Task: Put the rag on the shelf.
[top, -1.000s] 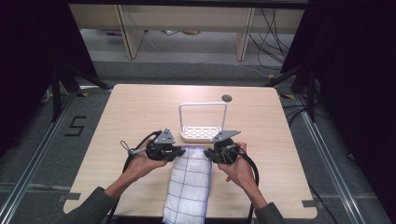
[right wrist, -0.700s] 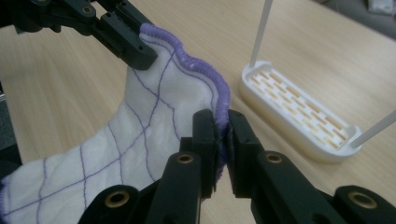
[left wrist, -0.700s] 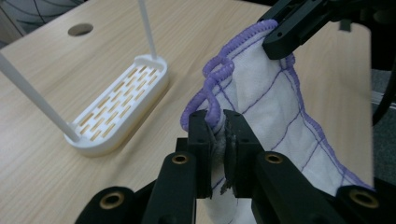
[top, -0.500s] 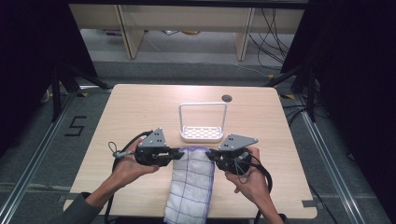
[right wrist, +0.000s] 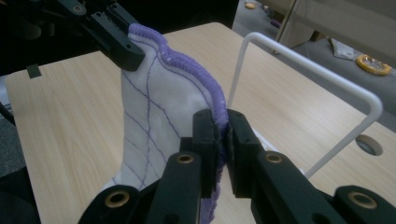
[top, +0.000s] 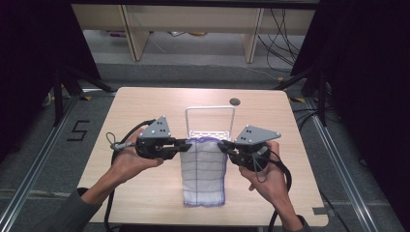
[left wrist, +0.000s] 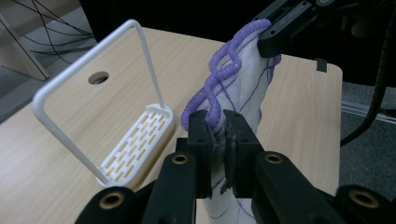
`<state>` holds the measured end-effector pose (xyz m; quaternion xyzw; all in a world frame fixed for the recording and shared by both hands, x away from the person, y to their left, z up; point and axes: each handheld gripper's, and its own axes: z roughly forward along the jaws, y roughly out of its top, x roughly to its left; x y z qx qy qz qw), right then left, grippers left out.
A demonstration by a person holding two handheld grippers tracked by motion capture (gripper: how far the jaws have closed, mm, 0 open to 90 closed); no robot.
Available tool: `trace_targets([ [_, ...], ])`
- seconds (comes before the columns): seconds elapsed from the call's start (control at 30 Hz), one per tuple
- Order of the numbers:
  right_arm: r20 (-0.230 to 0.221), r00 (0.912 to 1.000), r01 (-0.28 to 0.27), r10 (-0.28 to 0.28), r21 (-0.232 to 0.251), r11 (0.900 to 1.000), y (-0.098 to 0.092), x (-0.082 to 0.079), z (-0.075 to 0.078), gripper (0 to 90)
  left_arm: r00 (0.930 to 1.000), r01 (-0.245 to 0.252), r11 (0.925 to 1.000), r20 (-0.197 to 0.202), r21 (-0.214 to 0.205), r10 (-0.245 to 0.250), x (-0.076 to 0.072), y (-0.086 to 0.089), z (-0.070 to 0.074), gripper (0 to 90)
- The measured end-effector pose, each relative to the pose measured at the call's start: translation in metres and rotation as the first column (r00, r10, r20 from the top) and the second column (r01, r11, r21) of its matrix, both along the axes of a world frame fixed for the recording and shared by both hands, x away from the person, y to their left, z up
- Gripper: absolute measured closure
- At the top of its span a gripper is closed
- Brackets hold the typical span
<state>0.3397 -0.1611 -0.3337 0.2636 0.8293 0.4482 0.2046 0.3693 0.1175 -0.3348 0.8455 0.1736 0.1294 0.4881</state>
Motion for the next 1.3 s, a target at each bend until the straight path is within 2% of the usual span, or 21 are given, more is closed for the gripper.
trace_targets([
  [0.03, 0.015, 0.9999, 0.007, -0.007, 0.005, 1.0, -0.001, 0.001, 0.003, 83.9, 1.0, -0.002, 1.0, 0.004, 0.0, 0.002, 0.001, -0.001, 0.004, 81.6],
  [0.13, 0.016, 0.9998, 0.012, -0.012, 0.006, 0.9999, -0.003, 0.005, 0.014, 84.0, 0.9997, -0.014, 0.9999, 0.018, -0.007, 0.014, 0.007, -0.004, 0.014, 81.6],
  [0.2, 0.037, 0.999, 0.027, -0.027, 0.009, 0.9996, -0.004, 0.009, 0.022, 84.0, 0.9994, -0.02, 0.9998, 0.03, -0.007, 0.02, 0.01, -0.006, 0.022, 81.6],
  [0.23, 0.059, 0.9981, 0.017, -0.017, 0.004, 0.9998, -0.006, 0.013, 0.026, 84.0, 0.999, -0.025, 0.9996, 0.037, -0.011, 0.025, 0.012, -0.007, 0.026, 81.6],
  [0.27, 0.048, 0.9984, 0.029, -0.03, 0.017, 0.9994, -0.005, 0.015, 0.028, 84.0, 0.9987, -0.028, 0.9995, 0.043, -0.012, 0.028, 0.014, -0.007, 0.029, 81.6],
  [0.3, 0.064, 0.9974, 0.032, -0.033, 0.017, 0.9994, -0.005, 0.018, 0.031, 83.9, 0.9979, -0.038, 0.9992, 0.052, -0.01, 0.038, 0.017, -0.009, 0.035, 81.6],
  [0.37, 0.054, 0.9978, 0.038, -0.039, 0.024, 0.999, -0.005, 0.023, 0.036, 84.0, 0.9975, -0.042, 0.9991, 0.057, -0.006, 0.042, 0.02, -0.01, 0.038, 81.6],
  [0.43, 0.073, 0.9962, 0.044, -0.046, 0.03, 0.9986, -0.006, 0.03, 0.039, 83.9, 0.9967, -0.052, 0.9986, 0.063, -0.009, 0.052, 0.025, -0.01, 0.043, 81.6],
  [0.6, 0.087, 0.9936, 0.068, -0.072, 0.046, 0.9966, -0.008, 0.042, 0.048, 84.0, 0.995, -0.072, 0.9971, 0.068, -0.024, 0.074, 0.038, -0.012, 0.053, 81.5],
  [0.63, 0.084, 0.9931, 0.077, -0.082, 0.059, 0.9953, -0.008, 0.048, 0.052, 83.9, 0.9929, -0.09, 0.9956, 0.076, -0.025, 0.092, 0.043, -0.013, 0.056, 81.5],
  [0.7, 0.083, 0.9938, 0.07, -0.075, 0.059, 0.9958, -0.008, 0.052, 0.054, 83.9, 0.9925, -0.095, 0.995, 0.074, -0.031, 0.097, 0.047, -0.013, 0.057, 81.5],
  [0.77, 0.094, 0.9914, 0.086, -0.092, 0.065, 0.9942, -0.009, 0.06, 0.06, 83.9, 0.9904, -0.112, 0.9928, 0.076, -0.043, 0.115, 0.055, -0.014, 0.064, 81.5],
  [0.83, 0.07, 0.9923, 0.097, -0.102, 0.075, 0.9925, -0.008, 0.064, 0.064, 83.9, 0.9889, -0.122, 0.9914, 0.079, -0.047, 0.126, 0.06, -0.015, 0.069, 81.5],
  [0.9, 0.069, 0.9917, 0.103, -0.108, 0.079, 0.9915, -0.009, 0.07, 0.069, 83.9, 0.9873, -0.133, 0.9896, 0.081, -0.056, 0.137, 0.065, -0.015, 0.074, 81.5],
  [1.13, 0.106, 0.9871, 0.11, -0.12, 0.095, 0.9894, -0.01, 0.085, 0.082, 83.8, 0.9825, -0.16, 0.9845, 0.085, -0.073, 0.166, 0.083, -0.017, 0.088, 81.5],
  [1.17, 0.106, 0.9871, 0.11, -0.12, 0.095, 0.9894, -0.01, 0.085, 0.082, 83.8, 0.9825, -0.16, 0.9845, 0.085, -0.073, 0.166, 0.083, -0.017, 0.088, 81.4],
  [1.2, 0.087, 0.9884, 0.115, -0.125, 0.11, 0.9873, -0.01, 0.09, 0.086, 83.8, 0.9809, -0.168, 0.9824, 0.085, -0.081, 0.175, 0.087, -0.018, 0.091, 81.4],
  [1.23, 0.087, 0.9884, 0.115, -0.125, 0.11, 0.9873, -0.01, 0.09, 0.086, 83.8, 0.9809, -0.168, 0.9824, 0.085, -0.081, 0.175, 0.087, -0.018, 0.091, 81.4],
  [1.3, 0.1, 0.9853, 0.127, -0.138, 0.112, 0.9856, -0.009, 0.098, 0.09, 83.8, 0.9798, -0.18, 0.9797, 0.072, -0.089, 0.186, 0.096, -0.018, 0.095, 81.3],
])
